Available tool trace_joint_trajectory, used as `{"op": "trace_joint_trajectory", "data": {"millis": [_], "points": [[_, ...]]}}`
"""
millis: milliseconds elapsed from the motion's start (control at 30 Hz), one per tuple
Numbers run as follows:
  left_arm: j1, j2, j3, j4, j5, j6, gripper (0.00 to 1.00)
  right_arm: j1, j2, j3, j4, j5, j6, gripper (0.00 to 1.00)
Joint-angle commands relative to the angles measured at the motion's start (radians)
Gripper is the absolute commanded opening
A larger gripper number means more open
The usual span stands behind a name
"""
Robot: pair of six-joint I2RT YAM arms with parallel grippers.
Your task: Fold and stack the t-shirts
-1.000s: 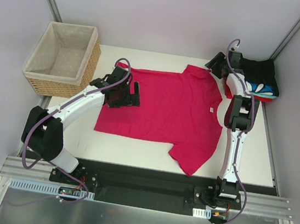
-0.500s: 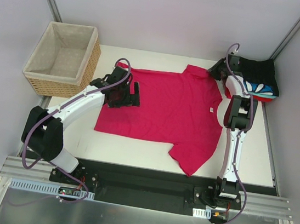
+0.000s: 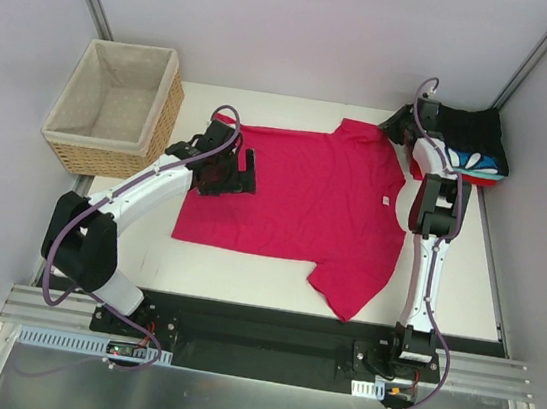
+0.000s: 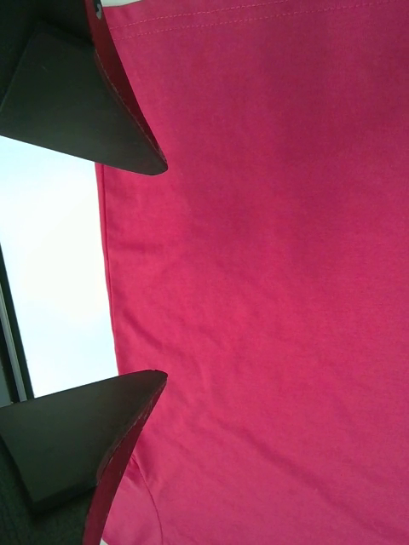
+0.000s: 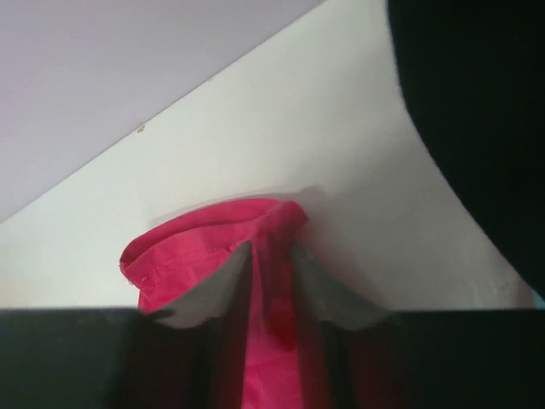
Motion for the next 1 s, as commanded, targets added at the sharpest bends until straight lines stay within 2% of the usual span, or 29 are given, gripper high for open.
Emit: {"op": "trace_joint_trajectory", "data": {"millis": [0,67,100,133,200,333,433,633,833,867,967], "points": [[0.008,0.002,0.04,0.002,0.005,0.021,0.99,0.012,-0.017,0.059,0.076,-0.06,0.002,0.49],[0.008,0.001,0.041,0.0,0.005,0.023,1.0,0.014,-0.009,0.076,0.081,-0.068,-0.005,0.66],[0.008,-0.001,0.04,0.0,0.006,0.024,0.99,0.014,-0.006,0.082,0.082,-0.07,-0.007,0.81],[0.008,0.001,0.04,-0.002,0.005,0.024,0.99,0.032,-0.007,0.087,0.081,-0.068,-0.01,0.86],[0.008,-0.006,0.041,-0.003,0.005,0.027,0.99,0.037,-0.006,0.085,0.078,-0.056,-0.022,0.92],[0.009,-0.007,0.038,-0.006,0.005,0.029,0.99,0.04,0.003,0.087,0.085,-0.047,-0.024,0.89],[0.009,-0.004,0.038,-0.008,0.005,0.029,0.99,0.04,0.006,0.09,0.084,-0.045,-0.024,0.79],[0.009,0.001,0.038,-0.008,0.005,0.029,0.99,0.04,0.016,0.089,0.09,-0.037,-0.025,0.67],[0.009,0.001,0.038,-0.008,0.005,0.029,0.99,0.044,0.034,0.099,0.098,-0.03,-0.015,0.31],[0.009,-0.001,0.038,-0.009,0.005,0.029,0.99,0.046,0.039,0.105,0.093,-0.027,-0.005,0.2],[0.009,-0.004,0.037,-0.008,0.005,0.029,0.99,0.049,0.052,0.127,0.092,-0.013,0.005,0.01]]}}
